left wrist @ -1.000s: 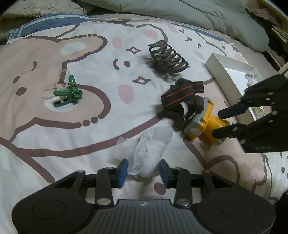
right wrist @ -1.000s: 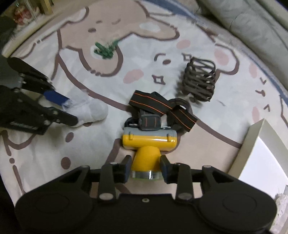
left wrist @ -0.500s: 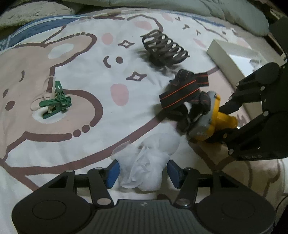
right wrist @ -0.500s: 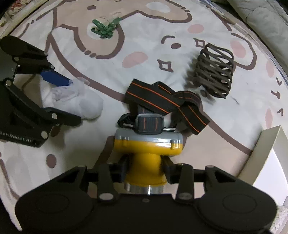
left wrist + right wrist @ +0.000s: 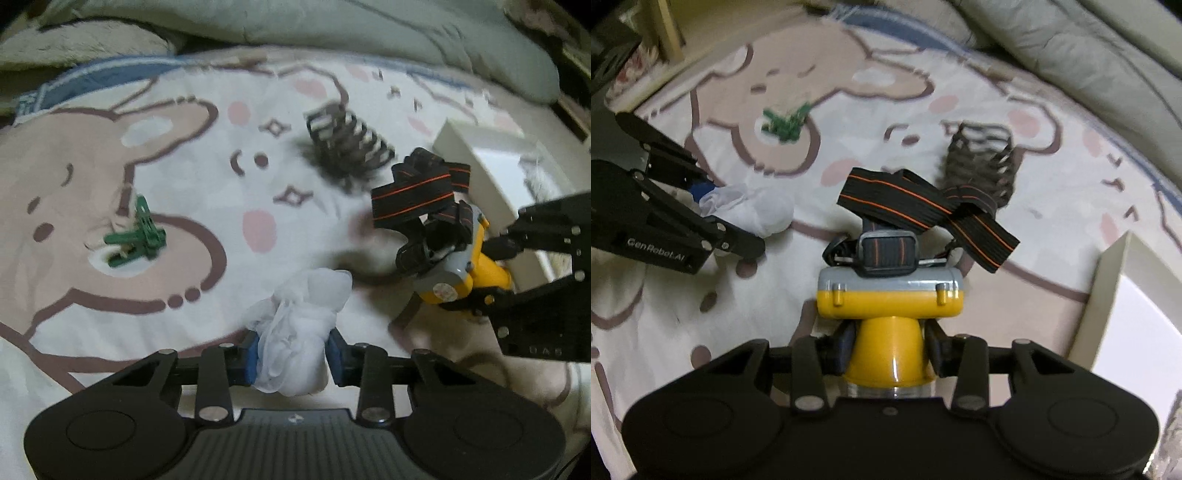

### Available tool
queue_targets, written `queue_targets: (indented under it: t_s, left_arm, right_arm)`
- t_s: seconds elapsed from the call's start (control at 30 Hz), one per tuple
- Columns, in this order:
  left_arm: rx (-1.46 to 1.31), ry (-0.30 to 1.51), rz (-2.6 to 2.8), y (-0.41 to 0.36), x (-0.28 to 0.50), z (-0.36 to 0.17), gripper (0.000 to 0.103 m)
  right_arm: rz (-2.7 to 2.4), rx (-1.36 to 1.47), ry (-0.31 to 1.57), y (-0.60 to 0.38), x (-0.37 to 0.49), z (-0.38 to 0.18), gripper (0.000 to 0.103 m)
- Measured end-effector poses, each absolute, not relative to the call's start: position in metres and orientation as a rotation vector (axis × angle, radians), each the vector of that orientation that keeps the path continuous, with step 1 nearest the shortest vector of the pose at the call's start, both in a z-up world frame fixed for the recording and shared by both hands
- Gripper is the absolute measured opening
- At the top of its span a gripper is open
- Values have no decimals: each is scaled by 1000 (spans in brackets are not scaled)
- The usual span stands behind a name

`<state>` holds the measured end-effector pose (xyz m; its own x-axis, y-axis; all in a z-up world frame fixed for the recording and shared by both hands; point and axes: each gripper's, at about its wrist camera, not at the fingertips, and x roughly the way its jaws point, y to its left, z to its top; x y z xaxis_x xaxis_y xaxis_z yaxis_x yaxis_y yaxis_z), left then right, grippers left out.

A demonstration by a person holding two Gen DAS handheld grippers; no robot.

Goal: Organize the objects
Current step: 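Lift the white plastic bag with left tool while right tool lifts the yellow headlamp, then carry the headlamp into the tray and open right tool while left tool carries the white bag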

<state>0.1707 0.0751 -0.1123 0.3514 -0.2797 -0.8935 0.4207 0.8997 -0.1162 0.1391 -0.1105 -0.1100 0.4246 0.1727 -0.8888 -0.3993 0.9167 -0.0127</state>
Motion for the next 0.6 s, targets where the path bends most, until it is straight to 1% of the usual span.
queue_targets:
  t_s: [0.27,0.6]
  left_arm:
    - [-6,999,-397,82,171,-70,37]
    - [-95,912,-378,71,165,-39,37]
  right_arm:
    - [310,-144,913,-121,135,-66,41]
    - [277,-107,838,-141,124,-43,41]
